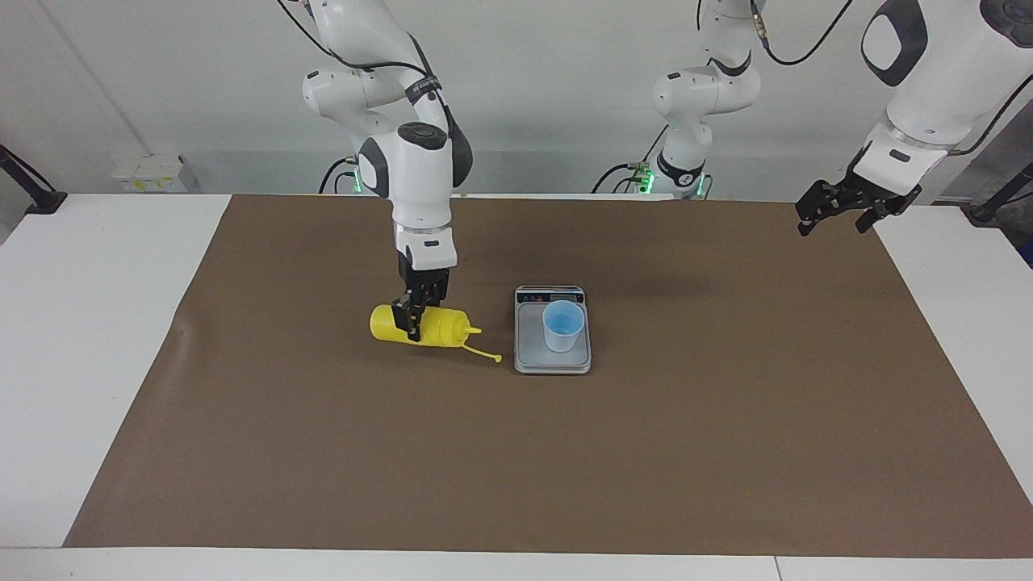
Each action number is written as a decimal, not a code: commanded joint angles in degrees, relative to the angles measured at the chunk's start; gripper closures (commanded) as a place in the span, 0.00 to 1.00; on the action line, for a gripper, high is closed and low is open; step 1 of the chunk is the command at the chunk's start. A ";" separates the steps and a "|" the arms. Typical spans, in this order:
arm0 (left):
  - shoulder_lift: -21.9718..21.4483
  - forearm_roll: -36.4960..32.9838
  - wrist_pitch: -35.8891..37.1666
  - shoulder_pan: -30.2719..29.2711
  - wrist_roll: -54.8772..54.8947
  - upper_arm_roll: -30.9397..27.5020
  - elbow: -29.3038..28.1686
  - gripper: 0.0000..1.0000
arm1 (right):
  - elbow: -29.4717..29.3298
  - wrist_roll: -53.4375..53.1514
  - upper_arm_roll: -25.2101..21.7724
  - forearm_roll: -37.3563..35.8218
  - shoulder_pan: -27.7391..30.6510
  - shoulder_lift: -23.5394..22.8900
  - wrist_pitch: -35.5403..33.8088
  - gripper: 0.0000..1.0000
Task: Pour seasoning into cup on scale with both arms
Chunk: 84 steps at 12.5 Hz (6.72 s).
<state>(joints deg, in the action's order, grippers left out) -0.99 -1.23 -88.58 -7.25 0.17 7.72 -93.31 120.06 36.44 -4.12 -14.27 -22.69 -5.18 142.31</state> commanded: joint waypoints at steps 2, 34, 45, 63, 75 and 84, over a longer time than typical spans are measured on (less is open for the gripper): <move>-1.03 -1.05 0.25 -0.48 -0.08 0.28 -0.65 0.00 | 2.72 15.30 0.60 12.48 5.63 3.94 1.04 0.73; -1.03 -1.05 0.25 -0.48 -0.08 0.28 -0.73 0.00 | 10.72 107.35 0.34 89.15 42.20 -3.86 -37.89 0.66; -1.03 -1.05 0.25 -0.48 -0.08 0.28 -0.73 0.00 | 10.37 105.69 0.08 89.78 42.83 -3.89 -35.27 0.00; -1.03 -1.05 0.25 -0.48 -0.08 0.28 -0.73 0.00 | 1.95 47.81 0.96 52.88 36.95 14.76 -34.11 0.00; -1.03 -1.05 0.25 -0.48 -0.08 0.28 -0.65 0.00 | -17.66 -20.39 2.00 16.30 25.16 11.34 -34.81 0.00; -1.03 -1.05 0.25 -0.48 -0.08 0.28 -0.73 0.00 | -32.42 -38.62 2.45 12.61 25.51 5.27 -46.93 0.00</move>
<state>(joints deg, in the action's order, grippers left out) -0.99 -1.23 -88.58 -7.25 0.17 7.72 -93.31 92.70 0.55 -2.00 0.27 2.46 3.02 98.67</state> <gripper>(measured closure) 0.000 0.000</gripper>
